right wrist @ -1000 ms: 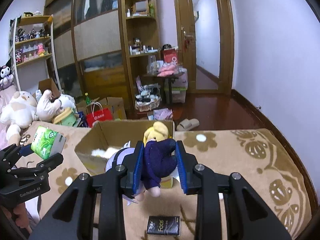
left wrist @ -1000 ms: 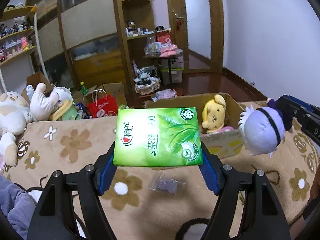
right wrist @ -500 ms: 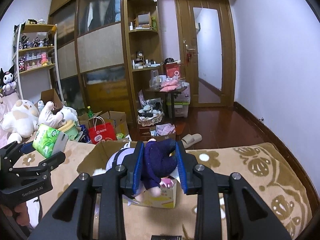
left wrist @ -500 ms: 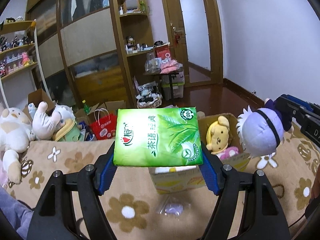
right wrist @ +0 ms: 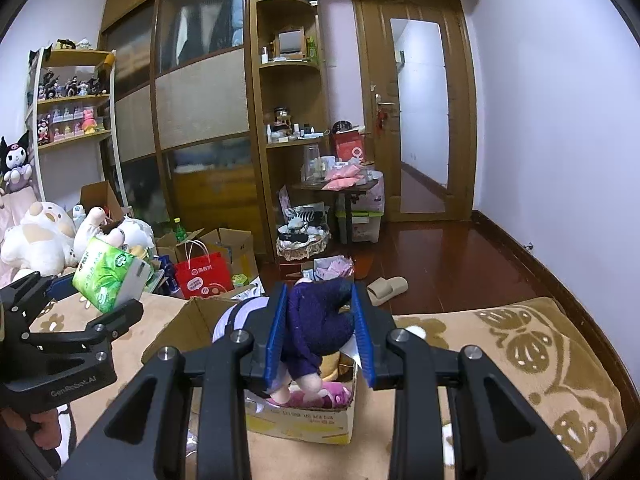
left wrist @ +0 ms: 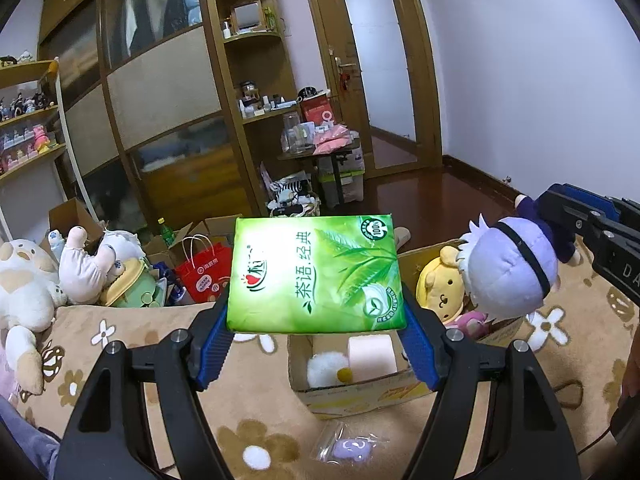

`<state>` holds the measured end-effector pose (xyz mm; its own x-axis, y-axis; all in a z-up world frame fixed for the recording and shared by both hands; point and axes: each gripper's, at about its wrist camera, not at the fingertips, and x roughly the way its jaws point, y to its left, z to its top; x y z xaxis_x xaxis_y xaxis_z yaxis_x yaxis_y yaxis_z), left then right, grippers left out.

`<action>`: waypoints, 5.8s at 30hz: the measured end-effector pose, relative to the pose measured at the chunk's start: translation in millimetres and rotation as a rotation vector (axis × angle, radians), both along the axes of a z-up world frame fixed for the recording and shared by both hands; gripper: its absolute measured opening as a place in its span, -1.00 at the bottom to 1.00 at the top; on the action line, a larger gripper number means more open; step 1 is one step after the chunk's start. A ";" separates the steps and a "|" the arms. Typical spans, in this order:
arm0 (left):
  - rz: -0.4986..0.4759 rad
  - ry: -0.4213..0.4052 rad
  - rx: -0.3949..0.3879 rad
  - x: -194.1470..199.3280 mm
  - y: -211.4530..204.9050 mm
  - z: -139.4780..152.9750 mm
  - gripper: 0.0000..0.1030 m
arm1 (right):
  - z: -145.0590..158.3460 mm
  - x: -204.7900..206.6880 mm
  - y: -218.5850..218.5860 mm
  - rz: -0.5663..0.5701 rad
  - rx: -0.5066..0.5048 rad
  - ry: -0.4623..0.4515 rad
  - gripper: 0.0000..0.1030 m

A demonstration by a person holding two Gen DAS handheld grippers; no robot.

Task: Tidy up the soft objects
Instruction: 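Lift both items over the box and lower them inside, then open both tools and withdraw them toward the remaining items, then grasp the clear bag with the left tool while the right tool grasps the black Face pack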

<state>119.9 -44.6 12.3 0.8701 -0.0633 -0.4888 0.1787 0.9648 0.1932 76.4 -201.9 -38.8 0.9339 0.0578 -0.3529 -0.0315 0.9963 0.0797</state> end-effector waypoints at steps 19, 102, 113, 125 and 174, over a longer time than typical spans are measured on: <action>-0.017 0.041 -0.005 34.3 -4.9 -30.2 0.42 | -34.7 33.7 4.4 0.015 0.020 0.062 -0.35; 0.107 0.283 0.009 -48.4 38.9 -35.2 0.84 | -54.3 -59.0 9.7 -0.008 -0.019 0.215 0.97; 0.110 0.319 0.014 -50.7 40.3 -40.4 0.84 | -67.3 -68.5 9.1 -0.017 -0.021 0.261 0.97; 0.137 0.416 0.054 -33.2 39.9 -62.7 0.84 | -83.8 -63.4 8.4 -0.027 -0.033 0.313 0.97; 0.025 0.745 0.119 43.3 13.2 -168.9 0.84 | -167.5 -14.7 -8.6 -0.068 0.040 0.614 0.97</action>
<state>163.3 -31.5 -156.6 0.3071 0.0423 -0.9507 0.2806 0.9506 0.1329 61.7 -210.5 -206.3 0.5632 0.0294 -0.8258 0.0958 0.9903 0.1006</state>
